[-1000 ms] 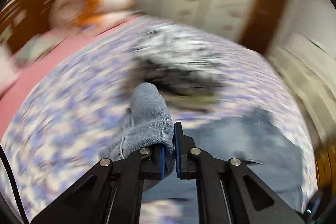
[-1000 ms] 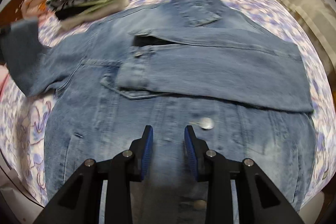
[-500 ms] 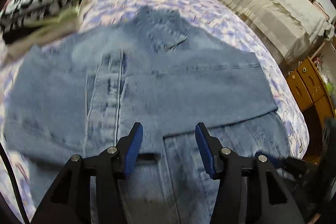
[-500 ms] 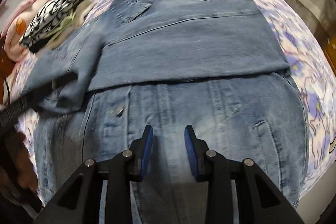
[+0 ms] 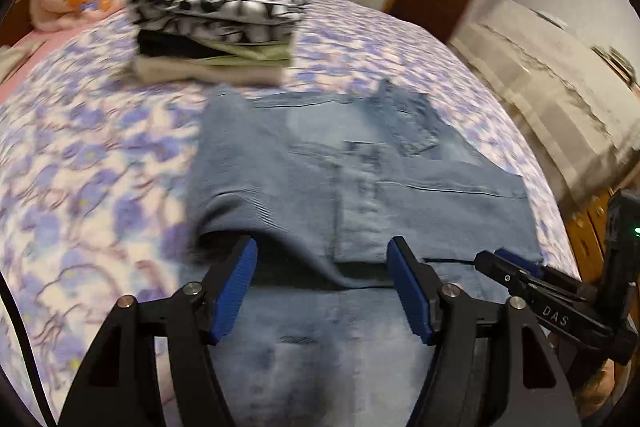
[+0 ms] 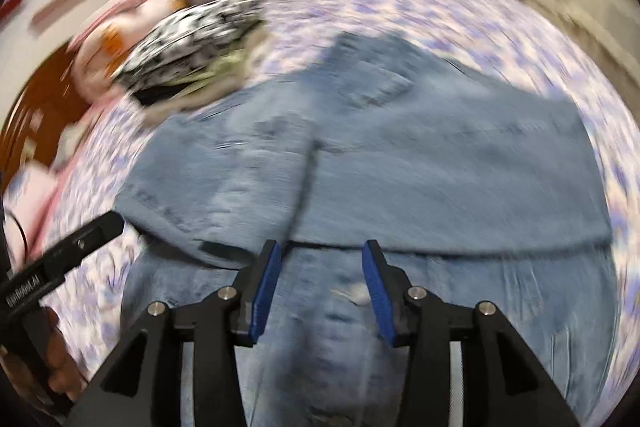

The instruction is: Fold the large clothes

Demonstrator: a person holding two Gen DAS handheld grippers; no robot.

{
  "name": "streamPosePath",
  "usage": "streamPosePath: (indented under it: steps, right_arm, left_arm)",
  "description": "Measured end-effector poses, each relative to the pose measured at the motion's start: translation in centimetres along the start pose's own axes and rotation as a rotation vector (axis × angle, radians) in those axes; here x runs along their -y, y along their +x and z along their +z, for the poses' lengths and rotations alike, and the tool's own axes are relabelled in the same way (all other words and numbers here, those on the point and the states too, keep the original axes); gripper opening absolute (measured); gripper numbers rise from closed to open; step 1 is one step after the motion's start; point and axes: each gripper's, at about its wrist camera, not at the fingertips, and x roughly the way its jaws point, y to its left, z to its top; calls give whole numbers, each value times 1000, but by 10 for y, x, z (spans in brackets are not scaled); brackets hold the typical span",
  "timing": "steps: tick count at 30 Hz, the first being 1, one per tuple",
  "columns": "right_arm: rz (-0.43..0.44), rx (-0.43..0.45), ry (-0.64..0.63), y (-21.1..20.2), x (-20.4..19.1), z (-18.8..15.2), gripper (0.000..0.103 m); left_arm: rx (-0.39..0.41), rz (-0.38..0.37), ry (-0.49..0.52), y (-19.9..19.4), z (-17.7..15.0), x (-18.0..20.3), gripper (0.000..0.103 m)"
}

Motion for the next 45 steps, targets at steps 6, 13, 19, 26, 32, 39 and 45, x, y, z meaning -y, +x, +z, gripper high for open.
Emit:
streamPosePath:
  steps: [6, 13, 19, 26, 32, 39, 45]
  right_arm:
    - [-61, 9, -337, 26, -60, -3, 50]
    - [-225, -32, -638, 77, -100, -18, 50]
    - [-214, -2, -649, 71, -103, 11, 3]
    - [-161, 273, -241, -40, -12, 74, 3]
    - [-175, -34, -25, -11, 95, 26, 38]
    - [-23, -161, 223, -4, 172, -6, 38]
    - [57, -142, 323, 30, 201, 31, 41]
  left_arm:
    - [-61, 41, -90, 7, -19, -40, 68]
    - [-111, 48, -138, 19, -37, -56, 68]
    - [-100, 41, -133, 18, -36, -56, 68]
    - [-94, 20, -118, 18, -37, -46, 68]
    - [-131, 16, -53, 27, -45, -31, 68]
    - [-160, 19, -20, 43, -22, -30, 68]
    - [-186, 46, -51, 82, 35, -52, 68]
